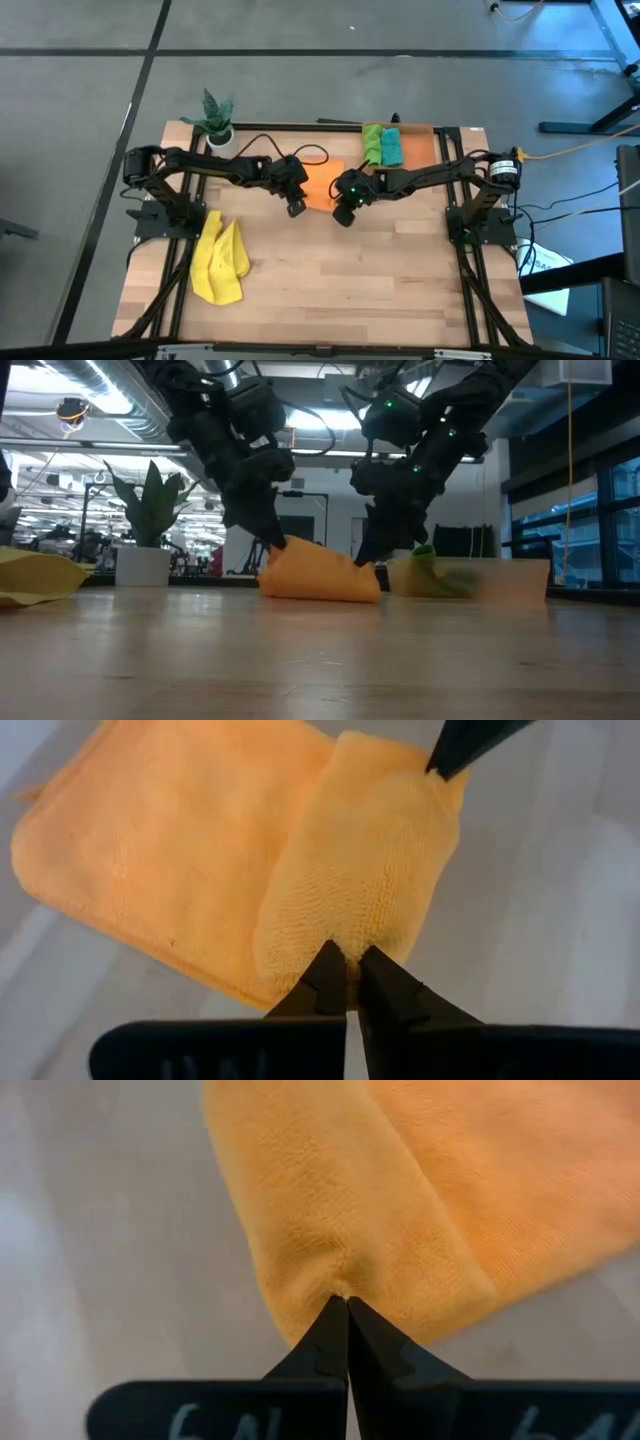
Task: Roll microfiber towels into tight, uniform cylinder then place into a basket
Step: Fold the orange towel
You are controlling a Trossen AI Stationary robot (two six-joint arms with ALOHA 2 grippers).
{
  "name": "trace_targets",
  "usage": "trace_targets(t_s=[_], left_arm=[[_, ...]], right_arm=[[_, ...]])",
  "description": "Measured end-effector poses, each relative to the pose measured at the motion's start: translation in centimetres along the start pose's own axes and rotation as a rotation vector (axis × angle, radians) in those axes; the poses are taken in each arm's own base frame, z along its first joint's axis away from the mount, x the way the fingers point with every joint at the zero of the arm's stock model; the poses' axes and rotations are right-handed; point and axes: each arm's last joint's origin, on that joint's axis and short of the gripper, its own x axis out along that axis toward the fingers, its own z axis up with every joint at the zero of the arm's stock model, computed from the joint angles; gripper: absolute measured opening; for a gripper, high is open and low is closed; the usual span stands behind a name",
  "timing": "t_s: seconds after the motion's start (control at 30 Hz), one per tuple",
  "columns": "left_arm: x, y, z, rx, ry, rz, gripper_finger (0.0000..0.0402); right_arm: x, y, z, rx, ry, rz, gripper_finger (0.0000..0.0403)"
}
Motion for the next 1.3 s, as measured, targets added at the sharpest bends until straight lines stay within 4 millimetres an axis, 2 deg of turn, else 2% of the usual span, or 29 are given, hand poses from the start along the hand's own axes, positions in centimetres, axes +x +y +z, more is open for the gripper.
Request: trace_targets(t_s=[0.3, 0.6, 0.93, 1.17, 1.3], left_arm=[[-0.2, 1.9, -0.3, -0.077, 0.075, 0.038, 0.0000], [0.5, 3.5, 0.1, -0.109, 0.046, 0.103, 0.0000], [0.9, 4.1, 0.5, -0.117, 0.004, 0.138, 0.0002], [1.4, 4.3, 0.2, -0.081, 0.030, 0.153, 0.0008], [1.8, 4.3, 0.0, -0.077, 0.039, 0.156, 0.0008]], right_arm=[[-0.2, -1.2, 0.7, 0.057, -0.048, -0.065, 0.0000], [-1.1, -3.0, 1.9, 0.102, -0.120, -0.159, 0.0000], [-0.7, -4.8, 2.1, 0.138, -0.091, -0.173, 0.0002], [1.0, -5.1, 1.5, 0.139, -0.044, -0.143, 0.0003], [1.1, -5.1, 1.4, 0.133, -0.036, -0.134, 0.0004]])
